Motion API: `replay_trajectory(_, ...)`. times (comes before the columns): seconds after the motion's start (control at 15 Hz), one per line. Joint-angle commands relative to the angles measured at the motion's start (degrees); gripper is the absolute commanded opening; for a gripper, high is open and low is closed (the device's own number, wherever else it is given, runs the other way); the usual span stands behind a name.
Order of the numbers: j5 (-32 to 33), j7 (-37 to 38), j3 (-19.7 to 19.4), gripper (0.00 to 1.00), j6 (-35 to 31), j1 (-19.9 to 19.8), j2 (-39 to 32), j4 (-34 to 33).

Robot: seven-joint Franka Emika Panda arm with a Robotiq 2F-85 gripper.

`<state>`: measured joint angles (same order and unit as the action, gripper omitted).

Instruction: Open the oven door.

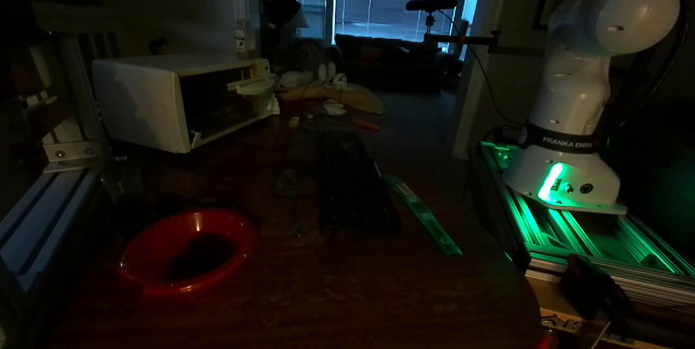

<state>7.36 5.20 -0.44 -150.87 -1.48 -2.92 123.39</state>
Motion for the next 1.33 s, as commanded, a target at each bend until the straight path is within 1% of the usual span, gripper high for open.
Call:
replay_trajectory(0.0, -0.51, -1.9, -1.0, 0.0, -5.93, -0.25, -5.55, -2.59)
replay_trajectory(0.27, -1.09, -2.79, -1.91, 0.0, -11.1, -0.38, -9.81, -3.63)
replay_trajectory(0.53, -1.33, -3.13, -2.55, 0.0, -13.84, -0.56, -12.71, -3.83)
replay_trajectory(0.87, -2.67, -3.66, -2.21, 0.0, -15.43, -1.06, -14.01, -3.21)
replay_trajectory(1.27, -4.12, -3.53, -2.07, 0.0, -14.77, -1.01, -13.85, -2.13)
